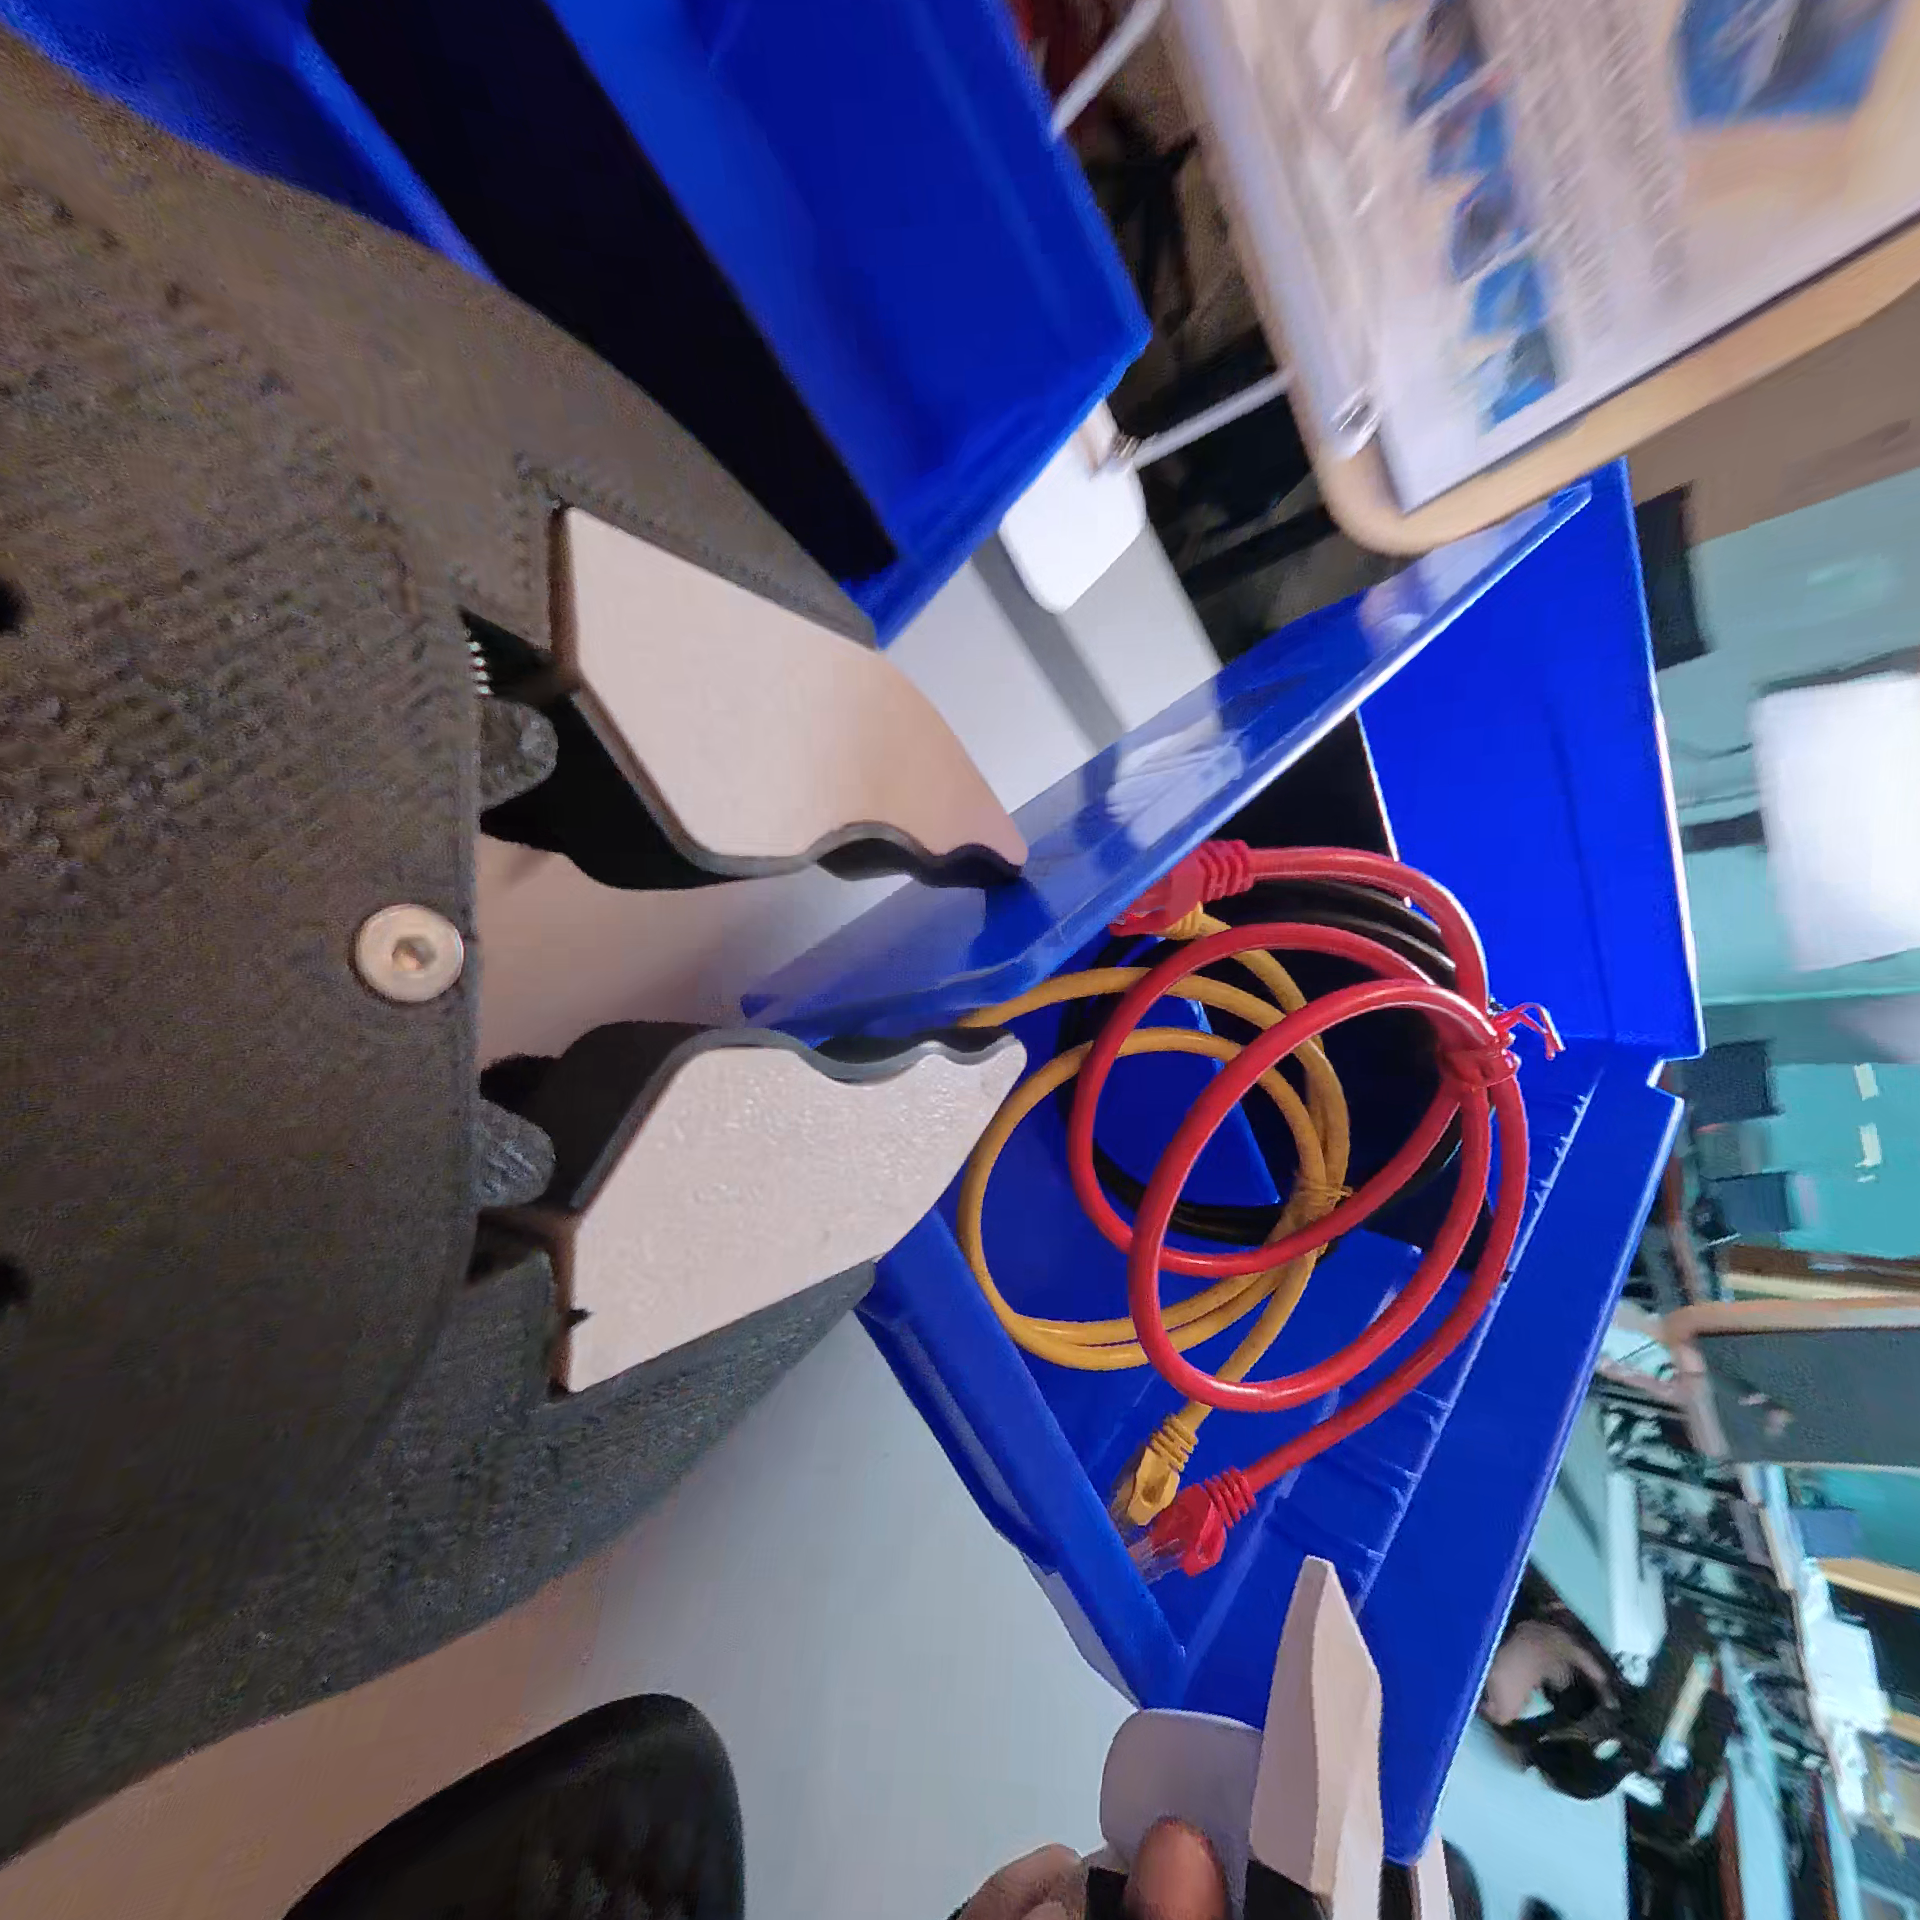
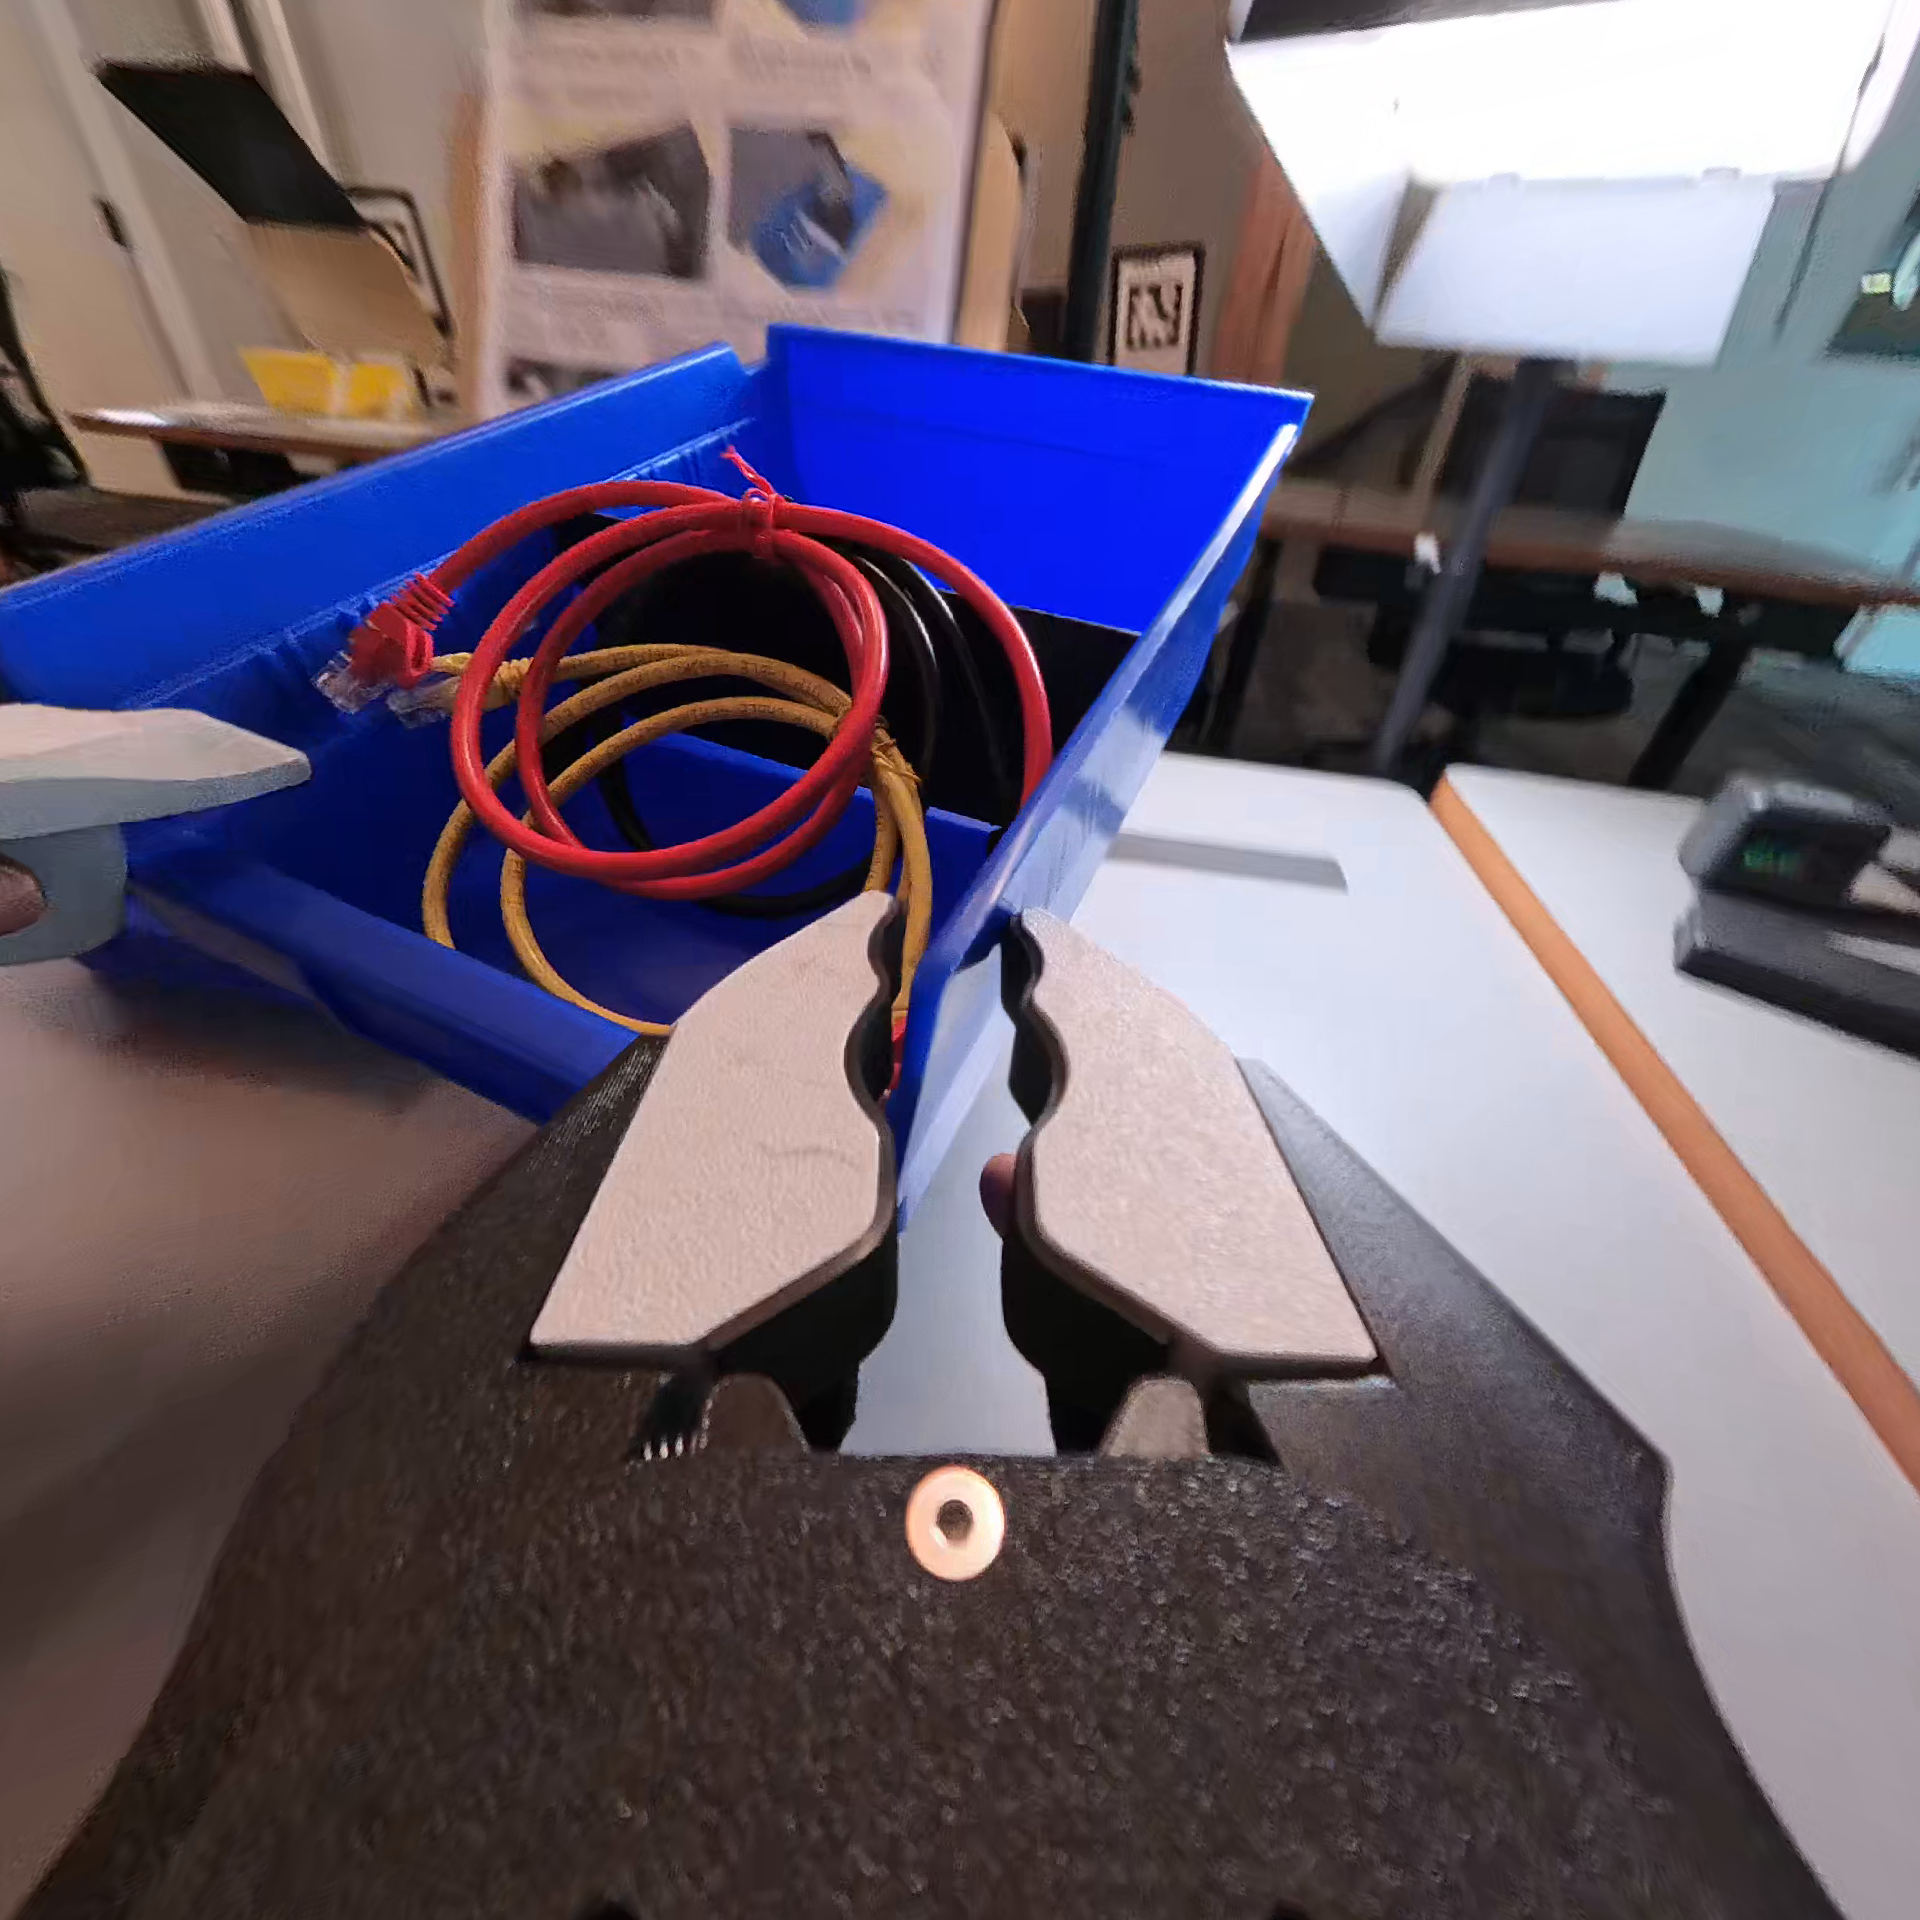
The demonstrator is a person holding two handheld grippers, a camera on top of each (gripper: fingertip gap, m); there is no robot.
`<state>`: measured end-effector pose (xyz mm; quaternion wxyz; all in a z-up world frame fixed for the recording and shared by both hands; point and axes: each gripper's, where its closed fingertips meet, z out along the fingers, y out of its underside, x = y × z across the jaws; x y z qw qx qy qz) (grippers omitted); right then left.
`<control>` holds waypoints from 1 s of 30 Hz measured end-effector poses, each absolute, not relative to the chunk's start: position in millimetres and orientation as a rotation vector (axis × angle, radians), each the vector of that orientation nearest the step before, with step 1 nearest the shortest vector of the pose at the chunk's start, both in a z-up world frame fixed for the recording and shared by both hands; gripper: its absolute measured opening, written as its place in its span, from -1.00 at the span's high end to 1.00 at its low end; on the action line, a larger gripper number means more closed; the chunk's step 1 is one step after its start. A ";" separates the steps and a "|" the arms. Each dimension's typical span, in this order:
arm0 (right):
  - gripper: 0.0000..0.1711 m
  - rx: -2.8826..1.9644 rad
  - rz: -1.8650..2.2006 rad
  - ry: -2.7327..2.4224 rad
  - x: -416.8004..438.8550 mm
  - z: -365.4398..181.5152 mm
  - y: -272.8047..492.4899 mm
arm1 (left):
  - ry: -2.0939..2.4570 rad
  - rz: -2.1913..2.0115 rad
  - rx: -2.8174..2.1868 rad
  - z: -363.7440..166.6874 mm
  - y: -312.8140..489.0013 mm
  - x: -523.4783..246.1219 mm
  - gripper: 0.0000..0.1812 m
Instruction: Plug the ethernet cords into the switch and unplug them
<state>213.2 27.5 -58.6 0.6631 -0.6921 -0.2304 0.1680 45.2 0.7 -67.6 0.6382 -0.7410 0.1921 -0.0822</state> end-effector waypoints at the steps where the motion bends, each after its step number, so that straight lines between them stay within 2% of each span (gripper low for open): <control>1: 0.80 -1.525 0.393 -0.539 202.4 -42.5 21.1 | 0.427 -0.156 -1.663 -50.7 -6.8 34.7 0.72; 6: 0.79 -1.402 0.490 -0.654 126.3 10.1 -10.9 | 0.336 -0.001 -1.571 12.0 -59.3 -37.2 0.74; 11: 0.78 -1.408 0.682 -0.785 26.3 12.9 -46.0 | 0.179 0.185 -1.577 26.6 -123.4 -126.2 0.80; 21: 0.76 -1.470 0.928 -1.026 -157.3 -44.1 -97.2 | -0.165 0.369 -1.673 -13.6 -214.6 -284.6 0.88; 30: 0.77 -1.592 0.866 -1.141 -208.7 -123.6 -87.7 | -0.313 0.287 -1.777 -99.4 -208.3 -338.0 0.89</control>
